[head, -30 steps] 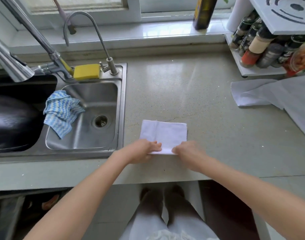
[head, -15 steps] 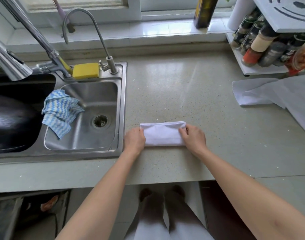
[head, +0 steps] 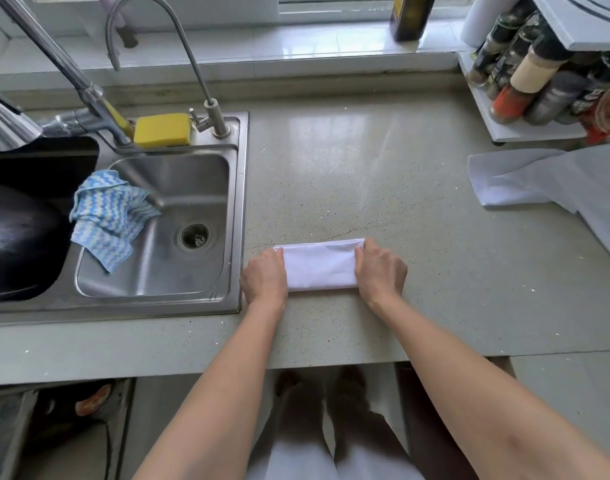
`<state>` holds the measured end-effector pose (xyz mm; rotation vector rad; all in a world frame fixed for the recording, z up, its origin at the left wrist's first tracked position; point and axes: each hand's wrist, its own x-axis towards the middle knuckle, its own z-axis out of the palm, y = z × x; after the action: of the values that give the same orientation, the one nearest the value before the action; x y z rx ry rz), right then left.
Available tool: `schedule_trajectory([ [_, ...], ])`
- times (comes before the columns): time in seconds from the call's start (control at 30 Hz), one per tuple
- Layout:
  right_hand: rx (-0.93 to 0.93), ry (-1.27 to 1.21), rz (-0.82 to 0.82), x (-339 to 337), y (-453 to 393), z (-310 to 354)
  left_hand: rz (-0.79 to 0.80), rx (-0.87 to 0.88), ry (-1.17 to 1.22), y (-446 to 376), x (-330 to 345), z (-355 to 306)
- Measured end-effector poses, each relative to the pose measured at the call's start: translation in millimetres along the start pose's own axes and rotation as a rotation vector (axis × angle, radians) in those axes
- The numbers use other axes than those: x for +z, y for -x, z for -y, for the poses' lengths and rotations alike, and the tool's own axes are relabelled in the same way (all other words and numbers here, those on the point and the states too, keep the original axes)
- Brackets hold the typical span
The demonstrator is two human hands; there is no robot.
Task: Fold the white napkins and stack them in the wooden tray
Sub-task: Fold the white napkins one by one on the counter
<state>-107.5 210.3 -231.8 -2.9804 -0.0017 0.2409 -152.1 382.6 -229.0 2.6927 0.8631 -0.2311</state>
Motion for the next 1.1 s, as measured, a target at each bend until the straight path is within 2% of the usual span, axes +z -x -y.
schedule_trajectory([
  [0.37, 0.021, 0.058, -0.012, 4.5, -0.7, 4.1, -0.010, -0.088, 0.034, -4.1, 3.4, -5.4],
  [0.47, 0.039, -0.002, -0.011, 4.3, -2.8, 4.5, 0.005, -0.104, 0.039, -5.6, 2.7, -6.8],
  [0.53, 0.062, -0.068, -0.066, 2.1, -1.3, 4.2, 0.008, -0.109, 0.040, -5.5, 3.1, -7.4],
  [0.63, -0.194, -0.096, -0.287, 2.2, 8.5, 7.6, 0.000, -0.099, 0.044, -5.8, 4.8, -6.7],
  [0.67, -0.322, -0.111, -0.289, 4.3, 11.2, 9.6, 0.000, -0.089, 0.038, -5.5, 4.7, -6.1],
  [0.73, -0.519, -0.050, -0.101, 11.4, 13.3, 10.7, 0.003, -0.071, 0.027, -5.0, 2.8, -5.2],
  [0.8, -0.535, 0.012, 0.089, 23.3, 12.5, 7.0, 0.016, -0.076, 0.042, -5.7, -0.1, -5.0],
  [0.9, -0.514, 0.035, 0.106, 34.5, 11.4, 1.7, -0.011, -0.055, 0.091, -5.6, -3.0, -0.9],
  [0.97, -0.517, 0.035, 0.094, 36.6, 11.8, 1.3, -0.185, 0.070, 0.130, 7.0, -5.2, 4.8],
  [1.03, -0.512, 0.044, 0.082, 37.7, 10.8, 1.5, -0.326, 0.349, 0.116, 23.5, -0.5, 4.6],
  [1.07, -0.508, 0.047, 0.089, 37.5, 10.3, 1.7, -0.286, 0.502, 0.045, 28.7, 4.6, 3.8],
  [1.1, -0.510, 0.052, 0.100, 36.9, 10.3, 2.2, -0.175, 0.614, -0.053, 31.4, 10.8, 3.0],
])
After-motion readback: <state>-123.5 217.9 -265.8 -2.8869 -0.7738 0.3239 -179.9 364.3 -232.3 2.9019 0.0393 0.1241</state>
